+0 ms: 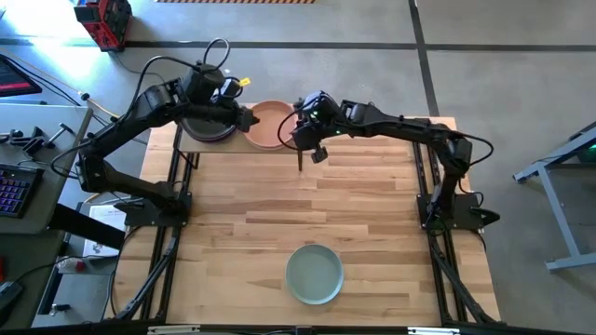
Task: Place and stack plates onto a shelf
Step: Stack the blue plate on top of the orange plate on the shelf
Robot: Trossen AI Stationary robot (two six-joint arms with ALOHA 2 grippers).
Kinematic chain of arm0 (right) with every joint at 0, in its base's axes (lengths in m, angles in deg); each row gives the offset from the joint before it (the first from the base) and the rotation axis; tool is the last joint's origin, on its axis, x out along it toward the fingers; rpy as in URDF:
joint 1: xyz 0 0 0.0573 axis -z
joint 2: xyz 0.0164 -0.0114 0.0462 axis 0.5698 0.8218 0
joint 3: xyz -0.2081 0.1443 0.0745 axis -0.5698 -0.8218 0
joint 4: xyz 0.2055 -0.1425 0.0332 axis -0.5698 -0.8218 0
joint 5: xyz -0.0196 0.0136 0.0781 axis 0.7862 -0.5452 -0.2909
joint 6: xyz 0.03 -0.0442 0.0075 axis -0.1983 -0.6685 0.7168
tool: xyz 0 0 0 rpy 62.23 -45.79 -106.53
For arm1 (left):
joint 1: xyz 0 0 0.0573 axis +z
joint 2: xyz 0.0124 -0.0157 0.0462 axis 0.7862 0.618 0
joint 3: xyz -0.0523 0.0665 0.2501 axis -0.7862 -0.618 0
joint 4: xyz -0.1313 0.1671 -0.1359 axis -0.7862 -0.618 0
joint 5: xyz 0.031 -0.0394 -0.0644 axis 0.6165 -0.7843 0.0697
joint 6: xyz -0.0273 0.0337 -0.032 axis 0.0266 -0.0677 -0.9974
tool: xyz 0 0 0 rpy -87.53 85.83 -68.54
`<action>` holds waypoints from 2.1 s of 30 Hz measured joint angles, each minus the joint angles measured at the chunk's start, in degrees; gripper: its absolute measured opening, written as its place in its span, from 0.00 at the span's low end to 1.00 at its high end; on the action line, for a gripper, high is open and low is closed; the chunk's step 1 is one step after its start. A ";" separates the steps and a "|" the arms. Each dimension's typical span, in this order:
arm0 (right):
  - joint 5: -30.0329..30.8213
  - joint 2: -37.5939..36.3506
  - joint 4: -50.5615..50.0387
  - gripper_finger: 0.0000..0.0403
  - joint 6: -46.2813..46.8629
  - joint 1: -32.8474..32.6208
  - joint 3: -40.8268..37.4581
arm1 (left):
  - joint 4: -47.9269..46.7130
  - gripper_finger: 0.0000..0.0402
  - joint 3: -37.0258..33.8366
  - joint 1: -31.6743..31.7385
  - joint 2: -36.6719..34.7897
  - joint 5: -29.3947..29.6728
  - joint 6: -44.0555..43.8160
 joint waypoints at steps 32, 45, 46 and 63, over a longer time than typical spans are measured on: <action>4.31 -25.72 -19.89 0.15 44.44 -2.66 0.00 | -4.55 0.19 0.00 -23.42 16.66 0.07 -2.13; 4.42 -25.97 -30.22 0.15 43.17 -2.66 0.00 | -3.92 0.19 0.00 -32.59 31.44 0.15 -12.24; 4.42 -25.96 -30.57 0.15 42.89 -2.66 0.00 | -3.57 0.19 0.00 -33.36 32.48 0.13 -12.86; 4.39 -25.95 -31.13 0.15 42.83 -2.66 0.00 | 5.44 0.19 0.02 -39.62 36.58 4.35 -15.58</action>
